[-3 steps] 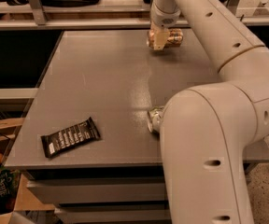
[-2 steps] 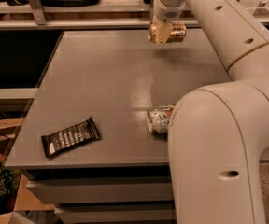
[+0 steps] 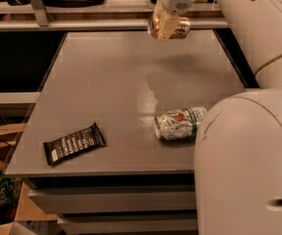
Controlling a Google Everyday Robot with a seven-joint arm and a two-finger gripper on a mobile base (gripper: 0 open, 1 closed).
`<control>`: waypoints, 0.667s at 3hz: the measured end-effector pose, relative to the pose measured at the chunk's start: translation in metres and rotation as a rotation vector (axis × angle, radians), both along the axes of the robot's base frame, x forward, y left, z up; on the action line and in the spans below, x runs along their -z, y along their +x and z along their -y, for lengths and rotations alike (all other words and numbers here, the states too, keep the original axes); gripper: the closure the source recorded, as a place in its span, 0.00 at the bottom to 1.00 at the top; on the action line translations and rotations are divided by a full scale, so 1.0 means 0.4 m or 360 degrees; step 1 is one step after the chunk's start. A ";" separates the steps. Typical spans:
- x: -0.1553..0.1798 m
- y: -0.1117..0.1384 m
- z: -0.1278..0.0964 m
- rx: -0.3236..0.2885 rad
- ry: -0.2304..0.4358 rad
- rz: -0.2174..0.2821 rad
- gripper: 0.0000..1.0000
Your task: Place orange can upright
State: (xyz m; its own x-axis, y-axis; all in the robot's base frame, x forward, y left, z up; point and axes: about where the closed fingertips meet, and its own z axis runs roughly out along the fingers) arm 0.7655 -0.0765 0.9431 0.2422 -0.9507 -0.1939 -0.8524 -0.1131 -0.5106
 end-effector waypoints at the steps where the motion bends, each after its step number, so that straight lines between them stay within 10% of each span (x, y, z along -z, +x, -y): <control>1: -0.028 -0.037 -0.058 -0.0157 0.0134 -0.0019 1.00; 2: -0.042 -0.064 -0.108 -0.0294 0.0270 -0.0052 1.00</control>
Offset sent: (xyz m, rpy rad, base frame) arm -0.0394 0.0604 0.0378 0.2877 0.0578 0.2971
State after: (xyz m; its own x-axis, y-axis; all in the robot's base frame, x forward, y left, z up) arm 0.7398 -0.0332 0.9598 0.3995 -0.8442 -0.3574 -0.8418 -0.1834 -0.5077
